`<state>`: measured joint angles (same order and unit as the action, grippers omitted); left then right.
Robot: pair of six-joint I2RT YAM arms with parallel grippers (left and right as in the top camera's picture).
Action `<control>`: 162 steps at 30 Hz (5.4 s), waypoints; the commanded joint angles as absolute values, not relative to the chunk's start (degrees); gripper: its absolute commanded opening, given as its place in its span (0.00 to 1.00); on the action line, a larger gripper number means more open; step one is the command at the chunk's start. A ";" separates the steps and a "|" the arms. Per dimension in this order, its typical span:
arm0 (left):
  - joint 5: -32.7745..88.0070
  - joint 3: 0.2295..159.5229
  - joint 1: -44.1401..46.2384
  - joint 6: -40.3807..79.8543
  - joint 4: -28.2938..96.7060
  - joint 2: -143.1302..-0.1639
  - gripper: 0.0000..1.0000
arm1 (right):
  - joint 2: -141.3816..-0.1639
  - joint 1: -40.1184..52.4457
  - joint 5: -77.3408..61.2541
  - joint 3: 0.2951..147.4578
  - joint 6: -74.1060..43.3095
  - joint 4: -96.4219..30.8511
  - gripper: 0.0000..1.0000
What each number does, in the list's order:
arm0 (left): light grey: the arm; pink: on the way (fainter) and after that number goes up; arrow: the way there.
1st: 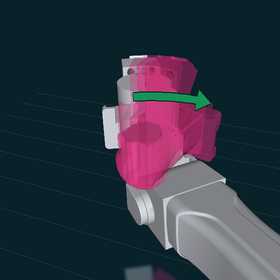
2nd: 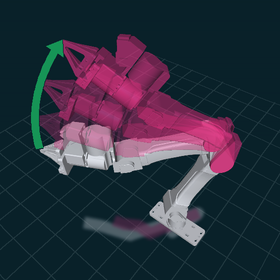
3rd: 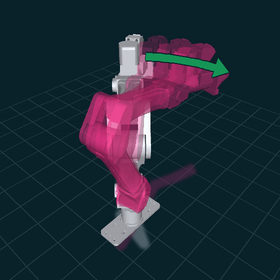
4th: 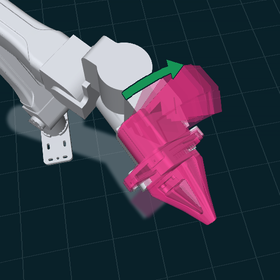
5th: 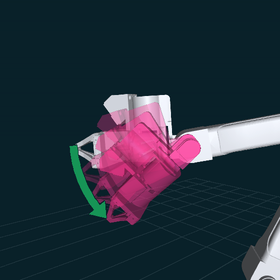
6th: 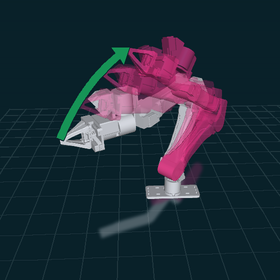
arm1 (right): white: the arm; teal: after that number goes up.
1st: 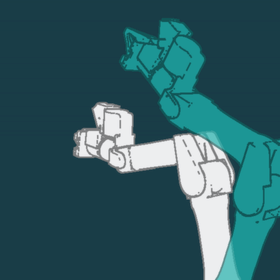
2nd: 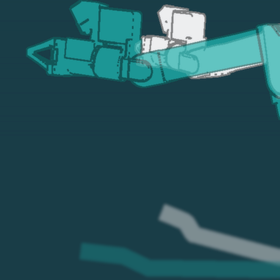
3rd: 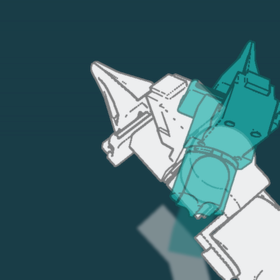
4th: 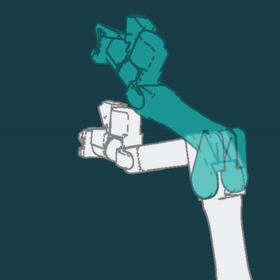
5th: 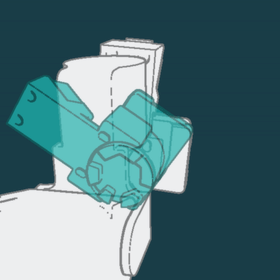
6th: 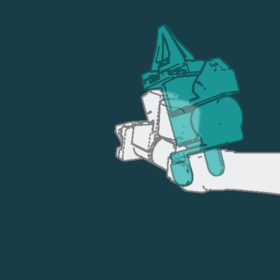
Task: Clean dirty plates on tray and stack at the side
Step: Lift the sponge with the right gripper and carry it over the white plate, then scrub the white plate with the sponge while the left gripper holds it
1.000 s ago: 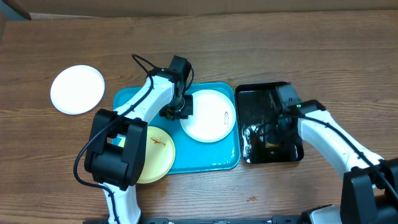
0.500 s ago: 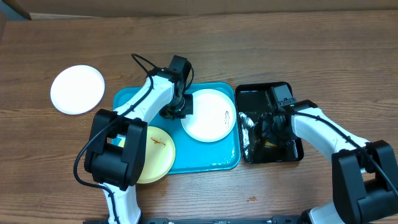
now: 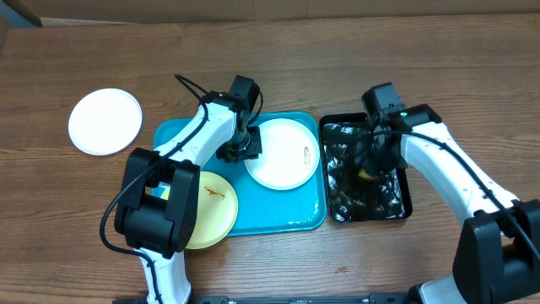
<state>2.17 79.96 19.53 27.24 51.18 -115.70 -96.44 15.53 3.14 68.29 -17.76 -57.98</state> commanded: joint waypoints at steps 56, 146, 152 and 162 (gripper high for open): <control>1.04 79.50 19.86 27.03 50.94 -115.07 0.04 | -98.54 34.72 3.62 68.60 -27.31 -33.85 0.04; -7.92 79.50 19.86 21.80 53.65 -115.07 0.04 | -119.17 29.87 0.73 68.60 -22.02 -18.61 0.04; -7.92 79.50 19.86 21.80 53.78 -115.07 0.04 | -119.39 29.85 -2.35 68.66 -19.53 -14.41 0.04; -7.90 79.50 19.86 21.82 53.78 -115.07 0.04 | -118.69 29.32 -12.69 70.70 -17.45 -7.92 0.04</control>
<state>-6.15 80.03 19.75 24.88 53.17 -115.39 -117.38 29.95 -8.10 69.36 -18.57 -8.16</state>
